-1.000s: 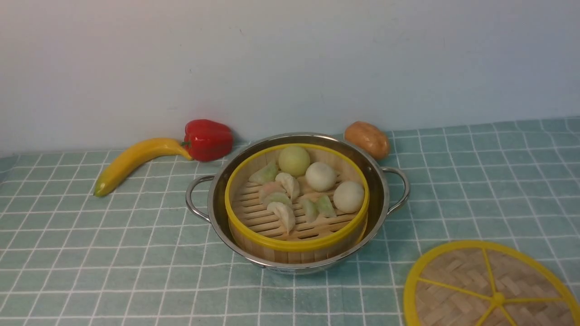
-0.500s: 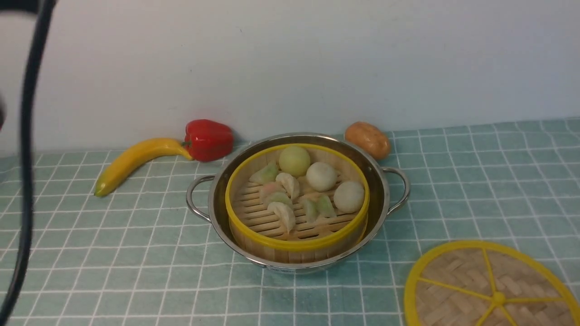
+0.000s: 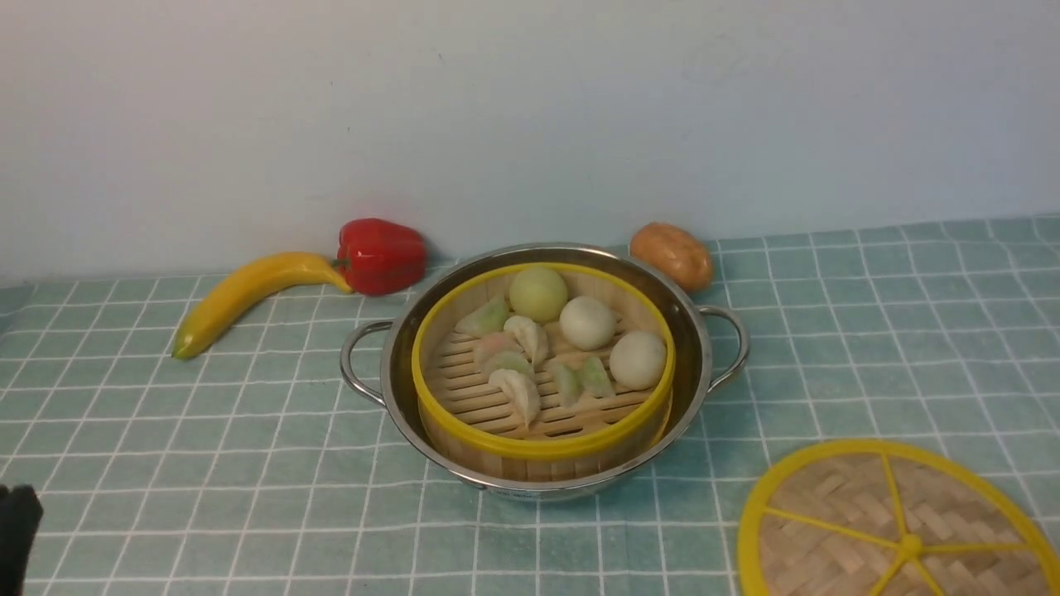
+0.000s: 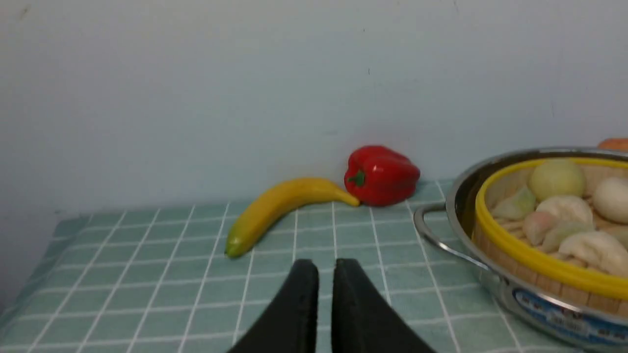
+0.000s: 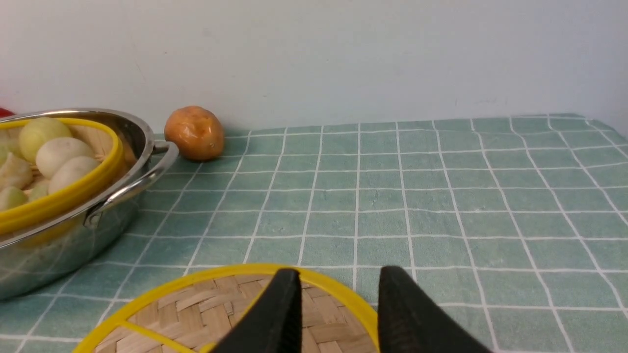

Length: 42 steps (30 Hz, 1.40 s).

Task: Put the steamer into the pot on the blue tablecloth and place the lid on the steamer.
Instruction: 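Move the gripper down to the bamboo steamer lid and grasp its center knob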

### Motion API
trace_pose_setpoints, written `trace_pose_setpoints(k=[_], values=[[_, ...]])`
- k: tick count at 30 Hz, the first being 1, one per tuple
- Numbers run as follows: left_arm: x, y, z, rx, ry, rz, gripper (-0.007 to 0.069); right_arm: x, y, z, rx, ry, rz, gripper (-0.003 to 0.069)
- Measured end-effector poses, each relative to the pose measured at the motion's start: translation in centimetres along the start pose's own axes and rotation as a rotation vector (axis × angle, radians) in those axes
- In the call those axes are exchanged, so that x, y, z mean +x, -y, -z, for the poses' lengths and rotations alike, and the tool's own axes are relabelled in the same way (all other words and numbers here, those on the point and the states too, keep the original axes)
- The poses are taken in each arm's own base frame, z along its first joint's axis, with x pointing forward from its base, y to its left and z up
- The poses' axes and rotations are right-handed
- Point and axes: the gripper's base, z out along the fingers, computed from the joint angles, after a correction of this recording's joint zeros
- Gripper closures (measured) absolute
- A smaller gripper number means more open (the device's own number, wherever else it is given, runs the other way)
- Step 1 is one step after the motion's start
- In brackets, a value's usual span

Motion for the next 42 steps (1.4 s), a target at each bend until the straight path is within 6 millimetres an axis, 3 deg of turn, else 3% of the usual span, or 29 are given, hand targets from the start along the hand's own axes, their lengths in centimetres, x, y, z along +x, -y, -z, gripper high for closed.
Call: trace_pose_setpoints(k=[8, 19, 24, 33, 42], values=[[2.4, -0.2, 1.3, -0.029, -0.077, 0.010, 0.0569, 0.0, 0.0, 0.0, -0.001, 0.002, 0.000, 0.0417], [3.2, -0.1, 1.2, -0.023, -0.121, 0.055, 0.0559, 0.0, 0.0, 0.0, 0.000, 0.001, 0.000, 0.0417], [5.3, 0.1, 0.6, -0.015, -0.164, 0.066, 0.0550, 0.0, 0.0, 0.0, 0.000, 0.001, 0.000, 0.0417], [5.2, 0.2, 0.6, -0.008, -0.142, 0.082, 0.0539, 0.0, 0.0, 0.0, 0.000, 0.001, 0.000, 0.0417], [5.1, 0.5, 0.6, 0.037, -0.138, -0.027, 0.0529, 0.0, 0.0, 0.0, 0.000, 0.001, 0.000, 0.0417]])
